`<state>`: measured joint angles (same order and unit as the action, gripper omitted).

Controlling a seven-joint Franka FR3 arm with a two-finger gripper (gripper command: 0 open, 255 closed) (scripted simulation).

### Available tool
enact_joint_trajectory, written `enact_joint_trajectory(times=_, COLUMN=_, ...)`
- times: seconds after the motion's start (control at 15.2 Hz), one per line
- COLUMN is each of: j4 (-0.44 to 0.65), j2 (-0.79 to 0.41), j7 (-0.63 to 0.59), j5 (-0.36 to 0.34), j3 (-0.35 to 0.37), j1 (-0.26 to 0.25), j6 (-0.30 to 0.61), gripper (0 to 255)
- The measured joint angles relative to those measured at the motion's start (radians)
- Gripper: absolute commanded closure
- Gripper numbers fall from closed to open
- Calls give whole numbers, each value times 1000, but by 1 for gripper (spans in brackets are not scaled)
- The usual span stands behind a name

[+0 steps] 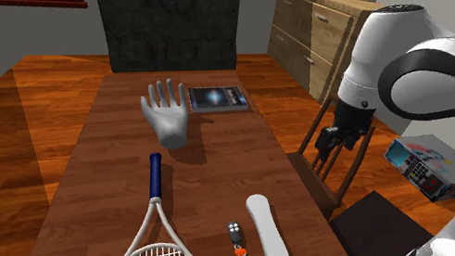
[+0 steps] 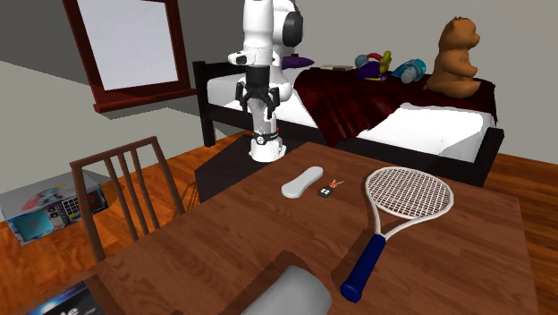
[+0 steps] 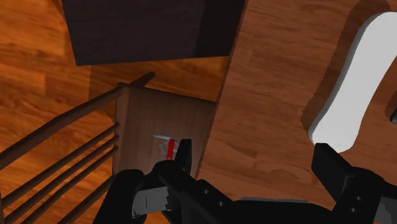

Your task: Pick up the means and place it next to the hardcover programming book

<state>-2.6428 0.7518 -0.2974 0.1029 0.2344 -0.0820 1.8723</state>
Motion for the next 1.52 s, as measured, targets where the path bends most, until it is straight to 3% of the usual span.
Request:
enact_joint_trajectory(times=0.53, j4=-83, j2=-143, j7=-202, j5=119, j3=170, j1=-57, j6=244, gripper=0)
enact_joint_trajectory(times=0.86, j4=-73, j2=-316, j7=-335, j5=145, j3=287, j1=-55, j6=421, gripper=0)
enact_joint_trajectory(times=1.19, j4=-32, j2=-511, j7=-508, j5=94, j3=411, j1=-22, j6=585, gripper=0)
enact_joint_trajectory(times=1.52, j4=-34, j2=-615, j7=-589, j5=24, j3=452, j1=7, j6=683, gripper=0)
